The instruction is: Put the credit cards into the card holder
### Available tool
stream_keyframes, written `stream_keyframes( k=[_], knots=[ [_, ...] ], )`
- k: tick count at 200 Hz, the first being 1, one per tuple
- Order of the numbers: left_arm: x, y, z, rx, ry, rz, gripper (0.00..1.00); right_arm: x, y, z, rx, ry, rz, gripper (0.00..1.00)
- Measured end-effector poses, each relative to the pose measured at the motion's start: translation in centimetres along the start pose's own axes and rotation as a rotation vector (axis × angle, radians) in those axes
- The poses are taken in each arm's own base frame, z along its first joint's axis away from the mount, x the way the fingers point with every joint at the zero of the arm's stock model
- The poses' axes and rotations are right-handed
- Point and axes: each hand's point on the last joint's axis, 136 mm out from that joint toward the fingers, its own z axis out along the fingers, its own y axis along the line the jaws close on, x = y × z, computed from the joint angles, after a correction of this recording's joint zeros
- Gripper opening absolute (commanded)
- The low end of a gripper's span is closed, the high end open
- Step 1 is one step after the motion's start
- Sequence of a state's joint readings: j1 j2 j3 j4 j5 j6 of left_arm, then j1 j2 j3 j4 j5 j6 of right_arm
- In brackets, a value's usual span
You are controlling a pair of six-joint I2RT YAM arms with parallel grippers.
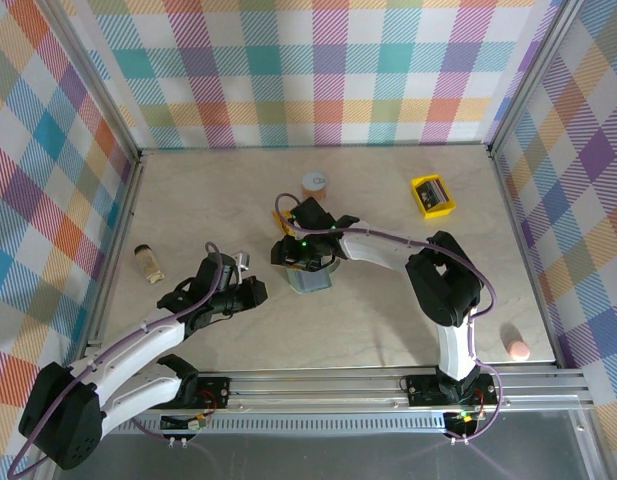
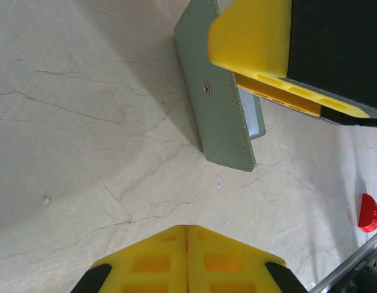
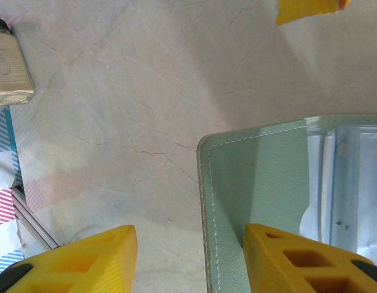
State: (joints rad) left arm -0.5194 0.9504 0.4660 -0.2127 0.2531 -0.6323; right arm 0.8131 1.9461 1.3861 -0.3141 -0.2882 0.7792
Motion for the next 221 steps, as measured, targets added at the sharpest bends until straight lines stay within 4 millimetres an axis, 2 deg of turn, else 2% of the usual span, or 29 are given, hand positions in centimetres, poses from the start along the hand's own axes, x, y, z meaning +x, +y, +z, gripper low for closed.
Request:
stream_keyframes(
  k=[50,94,164,221],
  knots=[
    [0.0,0.0,-0.2,0.003,-0.001,-0.012,0.07,1.6,-0.5,0.8,0.007,0.030,0.015,0.47],
    [0.7,0.4,-0.2,0.003,0.018,-0.032,0.07,1.5,0.4,1.2,-0.047,0.037,0.008,0.49],
    [1.4,0.9,0.0,0.003,0.036,-0.052,0.07,2.4,-1.5,4.9,-0.049,0.097,0.038,0.51],
    [1.1,0.6,0.1,0.031,0.023,-0.073,0.07,2.0,-1.1,5.0,-0.069,0.086,0.040,0.50]
  ],
)
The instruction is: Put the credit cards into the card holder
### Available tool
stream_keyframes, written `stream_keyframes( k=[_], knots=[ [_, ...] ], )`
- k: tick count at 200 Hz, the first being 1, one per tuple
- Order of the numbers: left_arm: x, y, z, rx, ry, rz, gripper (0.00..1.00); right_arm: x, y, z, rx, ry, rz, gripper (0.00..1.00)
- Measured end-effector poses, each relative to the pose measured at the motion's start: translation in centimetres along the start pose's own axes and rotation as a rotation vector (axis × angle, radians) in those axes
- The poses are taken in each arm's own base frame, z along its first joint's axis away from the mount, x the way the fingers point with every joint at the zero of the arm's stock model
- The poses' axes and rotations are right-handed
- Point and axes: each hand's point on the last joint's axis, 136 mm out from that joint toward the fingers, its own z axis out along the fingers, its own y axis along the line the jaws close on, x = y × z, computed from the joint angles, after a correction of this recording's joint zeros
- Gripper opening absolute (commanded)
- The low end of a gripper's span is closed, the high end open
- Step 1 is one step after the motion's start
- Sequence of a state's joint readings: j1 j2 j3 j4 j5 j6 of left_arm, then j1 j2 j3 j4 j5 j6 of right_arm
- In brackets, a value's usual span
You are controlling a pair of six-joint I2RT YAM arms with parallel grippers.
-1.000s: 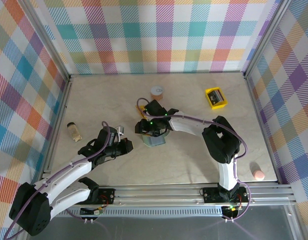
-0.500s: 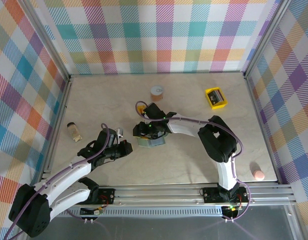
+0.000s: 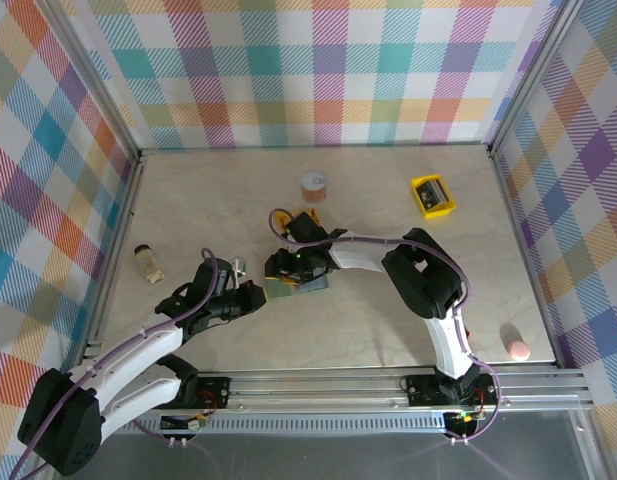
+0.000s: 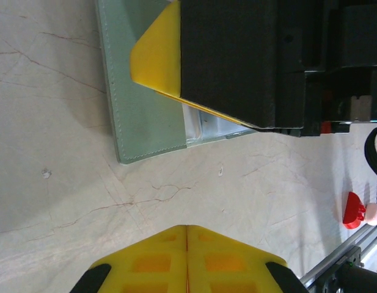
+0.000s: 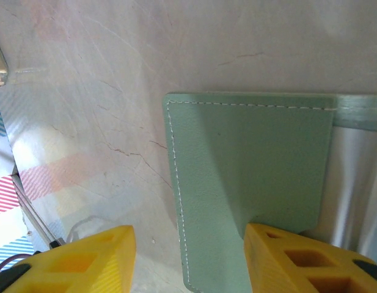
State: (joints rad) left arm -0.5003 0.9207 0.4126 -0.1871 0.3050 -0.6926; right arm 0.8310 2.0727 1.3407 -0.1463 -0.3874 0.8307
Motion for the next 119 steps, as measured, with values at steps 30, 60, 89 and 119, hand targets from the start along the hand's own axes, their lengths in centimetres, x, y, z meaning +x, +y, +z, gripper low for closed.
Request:
stream_keyframes(
  k=[30,60,89,119],
  knots=[
    [-0.3,-0.2,0.3,0.010,-0.008,0.004,0.07,-0.2,0.4,-0.6,0.002,-0.018,-0.006,0.50],
    [-0.5,-0.3,1.2,0.024,-0.002,-0.005,0.07,-1.1,1.7,-2.9,-0.002,-0.071,-0.023,0.49],
    [-0.8,-0.5,1.6,0.051,-0.015,-0.023,0.05,-1.5,2.1,-3.7,-0.006,-0.090,-0.032,0.47],
    [-1.5,-1.3,1.4,0.084,-0.045,-0.036,0.04,-1.2,2.1,-3.6,-0.013,-0.071,-0.043,0.47]
  ],
)
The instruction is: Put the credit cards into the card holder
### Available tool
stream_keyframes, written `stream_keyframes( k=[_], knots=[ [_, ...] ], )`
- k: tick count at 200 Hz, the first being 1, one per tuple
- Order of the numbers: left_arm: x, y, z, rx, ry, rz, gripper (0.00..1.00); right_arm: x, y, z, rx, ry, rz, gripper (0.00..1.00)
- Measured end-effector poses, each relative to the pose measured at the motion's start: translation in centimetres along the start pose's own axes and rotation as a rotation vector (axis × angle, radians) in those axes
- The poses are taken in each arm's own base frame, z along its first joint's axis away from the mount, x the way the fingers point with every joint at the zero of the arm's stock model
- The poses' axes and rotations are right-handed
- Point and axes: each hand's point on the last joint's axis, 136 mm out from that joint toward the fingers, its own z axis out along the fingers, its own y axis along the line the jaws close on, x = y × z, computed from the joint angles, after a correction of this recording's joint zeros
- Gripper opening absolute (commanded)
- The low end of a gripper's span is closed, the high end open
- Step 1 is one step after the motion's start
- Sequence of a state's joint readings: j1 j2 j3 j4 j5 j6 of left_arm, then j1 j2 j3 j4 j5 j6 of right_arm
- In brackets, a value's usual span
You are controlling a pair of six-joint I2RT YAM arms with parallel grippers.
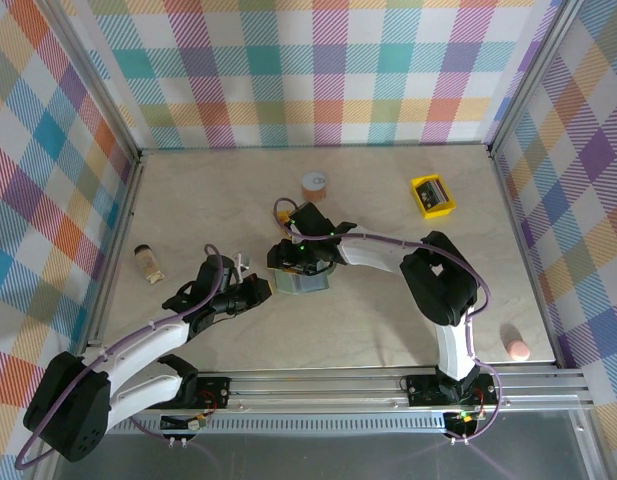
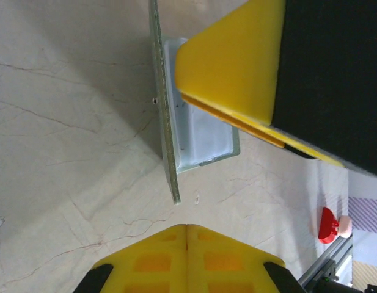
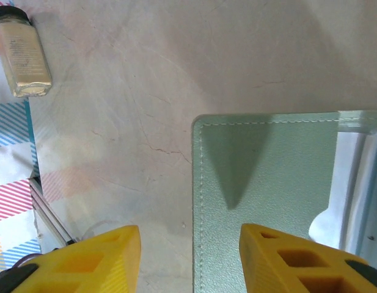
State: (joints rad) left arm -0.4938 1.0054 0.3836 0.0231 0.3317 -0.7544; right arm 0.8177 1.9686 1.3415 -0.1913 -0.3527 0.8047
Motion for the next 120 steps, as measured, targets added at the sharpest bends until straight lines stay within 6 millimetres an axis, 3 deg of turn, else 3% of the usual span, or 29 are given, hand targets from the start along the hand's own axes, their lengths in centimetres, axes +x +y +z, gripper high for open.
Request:
stream_keyframes(
  k=[50,87,120],
  knots=[
    [-0.6,-0.4,-0.1,0.031,-0.036,-0.028,0.00,0.1,-0.6,2.2,-0.016,0.045,0.013,0.47],
    [-0.4,0.8,1.2,0.001,-0.021,-0.054,0.00,0.2,-2.0,3.1,-0.001,0.065,0.061,0.47],
    [-0.5,1.6,2.6,-0.014,-0.013,-0.065,0.00,-0.2,-2.2,3.1,-0.011,0.061,0.085,0.46]
  ],
)
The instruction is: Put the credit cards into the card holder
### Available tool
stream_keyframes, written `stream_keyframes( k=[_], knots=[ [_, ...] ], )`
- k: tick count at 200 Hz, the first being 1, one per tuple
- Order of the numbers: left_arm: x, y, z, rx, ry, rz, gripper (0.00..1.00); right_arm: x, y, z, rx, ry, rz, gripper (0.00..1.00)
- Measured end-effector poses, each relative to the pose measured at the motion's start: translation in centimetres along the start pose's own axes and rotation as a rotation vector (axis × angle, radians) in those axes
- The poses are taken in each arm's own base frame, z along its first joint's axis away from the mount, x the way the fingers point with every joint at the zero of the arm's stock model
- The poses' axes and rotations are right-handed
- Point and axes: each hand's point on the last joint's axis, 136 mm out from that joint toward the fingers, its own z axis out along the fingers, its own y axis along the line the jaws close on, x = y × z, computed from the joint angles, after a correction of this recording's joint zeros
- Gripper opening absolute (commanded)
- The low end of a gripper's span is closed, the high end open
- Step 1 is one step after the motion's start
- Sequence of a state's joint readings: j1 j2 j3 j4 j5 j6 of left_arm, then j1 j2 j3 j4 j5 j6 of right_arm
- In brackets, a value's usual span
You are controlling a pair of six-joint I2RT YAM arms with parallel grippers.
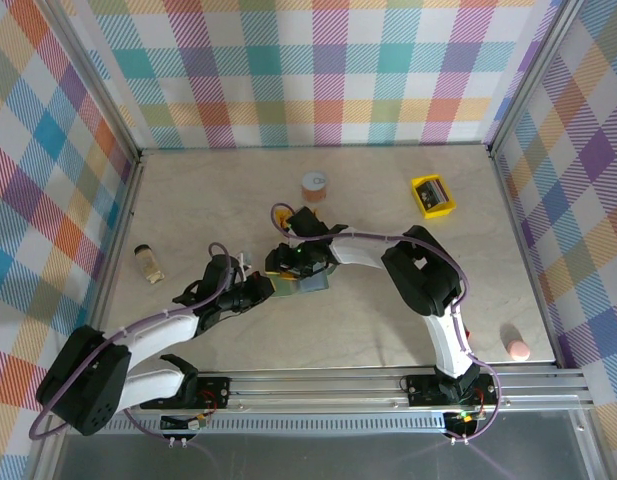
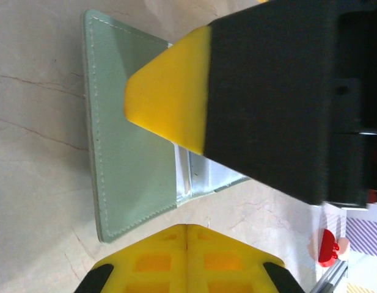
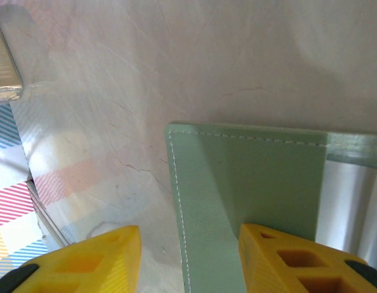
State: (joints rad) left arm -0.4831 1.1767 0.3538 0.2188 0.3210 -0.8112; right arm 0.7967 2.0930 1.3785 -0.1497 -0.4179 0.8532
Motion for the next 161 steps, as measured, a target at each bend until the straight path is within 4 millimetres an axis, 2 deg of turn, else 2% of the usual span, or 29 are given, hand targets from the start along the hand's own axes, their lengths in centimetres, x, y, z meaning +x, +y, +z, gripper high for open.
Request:
stream_keyframes(
  k=[37,57,74,108,123,139,161],
  knots=[
    [0.2,1.1,1.3,-0.028,0.018,0.006,0.00,-0.2,0.0,-0.2,-0.008,-0.003,0.005,0.46],
    [0.3,1.9,2.1,-0.052,0.034,0.010,0.00,-0.2,-0.4,-1.3,0.003,-0.025,0.010,0.47],
    [0.2,2.3,2.5,-0.070,0.041,0.015,0.00,-0.2,-0.4,-3.3,0.016,-0.064,0.005,0.48],
    [-0.3,2.4,2.7,-0.080,0.033,0.048,0.00,-1.3,-0.1,-9.1,0.063,-0.195,-0.033,0.51],
    [-0.7,2.2,2.8,-0.078,0.027,0.066,0.00,-1.8,-0.6,-10.5,0.101,-0.233,-0.050,0.51],
    [-1.2,2.1,3.0,-0.079,0.021,0.081,0.00,-1.9,-1.8,-10.7,0.146,-0.240,-0.056,0.52],
    [-1.6,2.2,3.3,-0.086,0.022,0.095,0.00,-0.8,-3.7,-9.9,0.199,-0.193,-0.047,0.52]
  ],
)
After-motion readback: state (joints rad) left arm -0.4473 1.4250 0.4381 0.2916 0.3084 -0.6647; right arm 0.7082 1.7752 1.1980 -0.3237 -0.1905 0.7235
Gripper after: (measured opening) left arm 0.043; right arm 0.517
